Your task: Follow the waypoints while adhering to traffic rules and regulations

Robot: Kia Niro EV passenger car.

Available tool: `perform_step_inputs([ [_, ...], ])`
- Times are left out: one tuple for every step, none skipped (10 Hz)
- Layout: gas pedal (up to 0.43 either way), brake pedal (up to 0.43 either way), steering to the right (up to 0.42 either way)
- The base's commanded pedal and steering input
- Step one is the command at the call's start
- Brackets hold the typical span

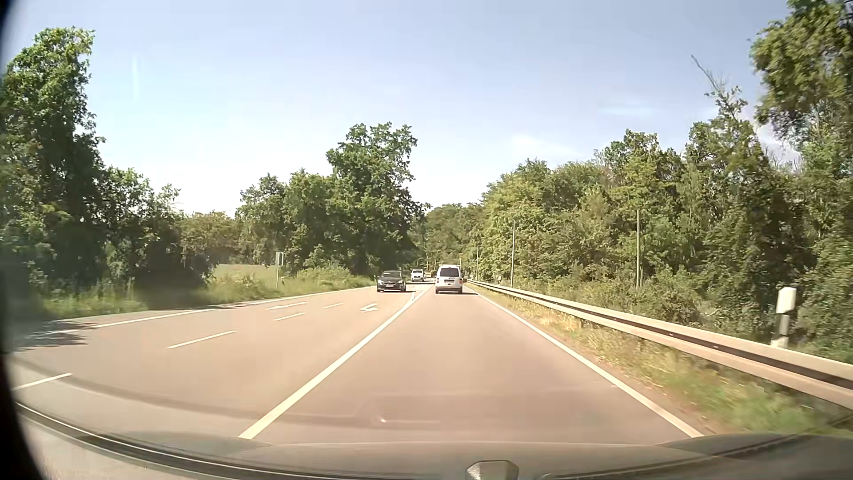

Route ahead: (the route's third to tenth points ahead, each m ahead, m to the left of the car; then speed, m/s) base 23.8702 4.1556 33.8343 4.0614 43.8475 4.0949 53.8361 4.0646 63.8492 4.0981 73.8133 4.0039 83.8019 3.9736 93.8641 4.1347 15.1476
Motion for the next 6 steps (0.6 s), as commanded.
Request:
perform_step_inputs([
  [0.020,0.030,0.000],
  [0.000,0.030,-0.001],
  [0.000,0.030,0.000],
  [0.000,0.030,0.000],
  [0.000,0.030,0.000],
  [0.000,0.030,0.000],
])
